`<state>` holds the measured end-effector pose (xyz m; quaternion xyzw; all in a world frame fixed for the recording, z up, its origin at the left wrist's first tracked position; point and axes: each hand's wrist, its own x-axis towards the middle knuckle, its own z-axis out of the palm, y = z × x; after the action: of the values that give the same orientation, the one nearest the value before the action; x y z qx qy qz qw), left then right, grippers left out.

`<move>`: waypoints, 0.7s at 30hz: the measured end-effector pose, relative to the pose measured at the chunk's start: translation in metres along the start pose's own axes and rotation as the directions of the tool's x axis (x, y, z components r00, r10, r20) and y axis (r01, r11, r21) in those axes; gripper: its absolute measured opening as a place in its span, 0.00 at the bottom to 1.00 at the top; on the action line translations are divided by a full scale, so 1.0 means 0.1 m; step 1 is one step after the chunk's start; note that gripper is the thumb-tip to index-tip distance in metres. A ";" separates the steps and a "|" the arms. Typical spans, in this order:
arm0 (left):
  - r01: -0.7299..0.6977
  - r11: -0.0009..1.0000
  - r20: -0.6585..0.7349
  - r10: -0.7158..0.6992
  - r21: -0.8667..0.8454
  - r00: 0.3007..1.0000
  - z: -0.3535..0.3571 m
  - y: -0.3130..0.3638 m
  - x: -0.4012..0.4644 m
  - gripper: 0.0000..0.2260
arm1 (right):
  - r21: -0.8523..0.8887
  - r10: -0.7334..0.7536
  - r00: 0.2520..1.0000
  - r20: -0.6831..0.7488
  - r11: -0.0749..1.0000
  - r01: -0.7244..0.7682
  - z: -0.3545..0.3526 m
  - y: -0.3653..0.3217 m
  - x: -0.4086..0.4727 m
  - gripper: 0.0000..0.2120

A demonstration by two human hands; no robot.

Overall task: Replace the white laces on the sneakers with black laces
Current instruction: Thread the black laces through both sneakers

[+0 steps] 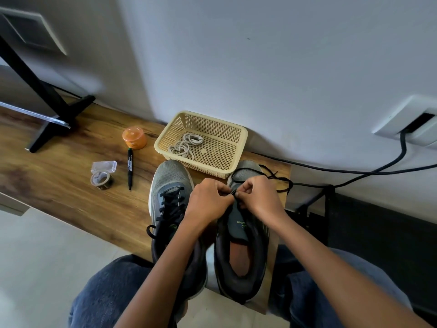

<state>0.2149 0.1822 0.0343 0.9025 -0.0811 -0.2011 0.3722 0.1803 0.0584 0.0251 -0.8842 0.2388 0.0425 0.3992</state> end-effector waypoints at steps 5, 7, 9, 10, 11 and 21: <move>0.026 0.998 -0.007 -0.027 -0.054 1.000 0.02 -0.01 0.00 0.11 | 0.085 0.027 0.992 -0.120 0.996 -0.017 0.12 0.01 -0.05 0.08; 0.026 0.998 -0.005 -0.026 -0.053 1.000 0.04 -0.02 0.00 0.10 | 0.081 0.020 0.983 -0.184 0.997 -0.005 0.15 -0.01 -0.09 0.06; 0.029 0.998 -0.006 -0.029 -0.054 1.000 0.06 -0.02 0.00 0.09 | 0.101 0.015 0.971 -0.240 0.995 0.009 0.15 -0.04 -0.13 0.07; 0.036 0.998 -0.013 -0.036 -0.060 0.999 0.06 -0.02 0.00 0.10 | 0.121 0.023 0.967 -0.252 0.993 0.008 0.15 -0.04 -0.13 0.09; 0.040 0.997 -0.024 -0.041 -0.071 0.999 0.07 -0.02 0.01 0.11 | 0.138 0.034 0.967 -0.254 0.990 0.001 0.15 -0.04 -0.13 0.10; 0.039 0.990 -0.141 -0.058 -0.133 0.988 0.12 -0.01 0.06 0.05 | 0.074 0.002 0.991 -0.133 0.997 0.008 0.08 -0.04 -0.05 0.11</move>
<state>0.2151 0.1730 0.0238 0.8904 -0.0184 -0.1488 0.4298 0.1785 0.0684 0.0242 -0.8698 0.2651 -0.0262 0.4152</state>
